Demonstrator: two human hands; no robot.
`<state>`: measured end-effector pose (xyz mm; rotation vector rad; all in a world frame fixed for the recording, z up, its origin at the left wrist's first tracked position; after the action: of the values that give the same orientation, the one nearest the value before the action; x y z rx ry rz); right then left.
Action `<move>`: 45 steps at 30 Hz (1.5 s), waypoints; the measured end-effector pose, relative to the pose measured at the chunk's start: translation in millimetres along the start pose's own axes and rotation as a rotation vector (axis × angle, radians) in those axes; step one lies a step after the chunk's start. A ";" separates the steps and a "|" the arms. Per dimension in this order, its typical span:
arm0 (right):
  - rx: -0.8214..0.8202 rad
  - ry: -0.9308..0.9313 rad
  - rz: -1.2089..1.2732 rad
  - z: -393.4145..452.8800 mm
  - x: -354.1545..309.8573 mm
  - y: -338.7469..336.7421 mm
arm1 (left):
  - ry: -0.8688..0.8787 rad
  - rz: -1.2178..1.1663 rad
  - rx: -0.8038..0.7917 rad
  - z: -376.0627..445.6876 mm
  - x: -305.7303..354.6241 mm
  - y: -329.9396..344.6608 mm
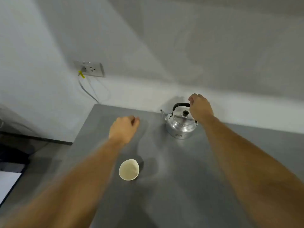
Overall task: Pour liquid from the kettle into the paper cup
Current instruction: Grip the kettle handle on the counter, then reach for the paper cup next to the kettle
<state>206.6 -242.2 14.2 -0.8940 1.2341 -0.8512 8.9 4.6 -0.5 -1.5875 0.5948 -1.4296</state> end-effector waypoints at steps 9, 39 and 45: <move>-0.176 0.117 0.009 10.4 13.7 20.7 | -0.072 -0.036 -0.036 -5.6 -22.8 11.8; -0.194 0.145 0.247 -123.7 -48.0 -59.8 | -0.219 -0.251 -0.107 -139.7 -120.5 48.2; -0.265 0.085 0.252 -171.2 -57.1 -72.8 | -0.170 -0.378 -0.276 -158.6 -121.5 62.5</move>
<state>25.5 -237.6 85.4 -0.8954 1.5222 -0.5365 -156.0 27.4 -127.5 -2.1043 0.4178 -1.5085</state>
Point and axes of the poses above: each hand's wrist, its own z-axis towards the middle knuckle, its own y-axis out of the palm, x = y × z, the point moved 1 cm from there along z, towards the middle knuckle, and after that the axes turned 12 degrees about y, right-handed, at the moved point
